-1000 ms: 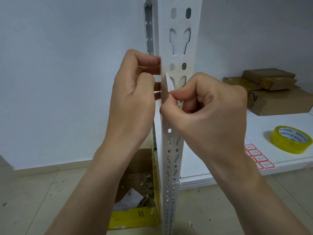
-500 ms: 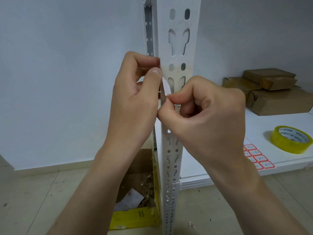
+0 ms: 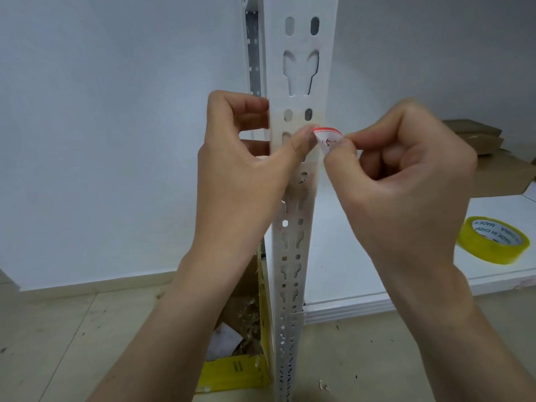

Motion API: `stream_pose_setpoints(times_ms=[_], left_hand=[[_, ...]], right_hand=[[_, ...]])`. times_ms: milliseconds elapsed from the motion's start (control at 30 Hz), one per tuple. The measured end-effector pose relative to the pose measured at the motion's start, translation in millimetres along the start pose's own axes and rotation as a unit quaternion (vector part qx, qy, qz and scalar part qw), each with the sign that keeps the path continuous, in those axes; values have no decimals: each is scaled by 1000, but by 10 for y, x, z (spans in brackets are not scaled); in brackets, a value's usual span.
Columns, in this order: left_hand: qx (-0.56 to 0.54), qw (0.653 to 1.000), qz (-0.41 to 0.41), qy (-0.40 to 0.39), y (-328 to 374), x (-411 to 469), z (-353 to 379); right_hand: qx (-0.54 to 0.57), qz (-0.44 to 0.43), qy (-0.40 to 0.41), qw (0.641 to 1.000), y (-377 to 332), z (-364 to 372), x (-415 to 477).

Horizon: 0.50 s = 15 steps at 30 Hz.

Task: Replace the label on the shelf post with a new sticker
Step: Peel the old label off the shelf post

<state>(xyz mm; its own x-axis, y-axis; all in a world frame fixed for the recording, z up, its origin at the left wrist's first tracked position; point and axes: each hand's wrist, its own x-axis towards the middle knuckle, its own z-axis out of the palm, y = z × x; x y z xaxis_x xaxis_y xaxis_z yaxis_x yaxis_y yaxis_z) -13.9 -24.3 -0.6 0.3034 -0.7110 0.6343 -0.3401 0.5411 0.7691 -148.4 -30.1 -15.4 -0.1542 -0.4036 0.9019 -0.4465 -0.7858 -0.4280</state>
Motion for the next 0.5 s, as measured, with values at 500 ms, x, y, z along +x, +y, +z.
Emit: stream_pose_setpoints(times_ms=[500], left_hand=[[84,991,93,40,-85,69,55]], right_hand=[[16,56,-4,998,218,-21,-94]])
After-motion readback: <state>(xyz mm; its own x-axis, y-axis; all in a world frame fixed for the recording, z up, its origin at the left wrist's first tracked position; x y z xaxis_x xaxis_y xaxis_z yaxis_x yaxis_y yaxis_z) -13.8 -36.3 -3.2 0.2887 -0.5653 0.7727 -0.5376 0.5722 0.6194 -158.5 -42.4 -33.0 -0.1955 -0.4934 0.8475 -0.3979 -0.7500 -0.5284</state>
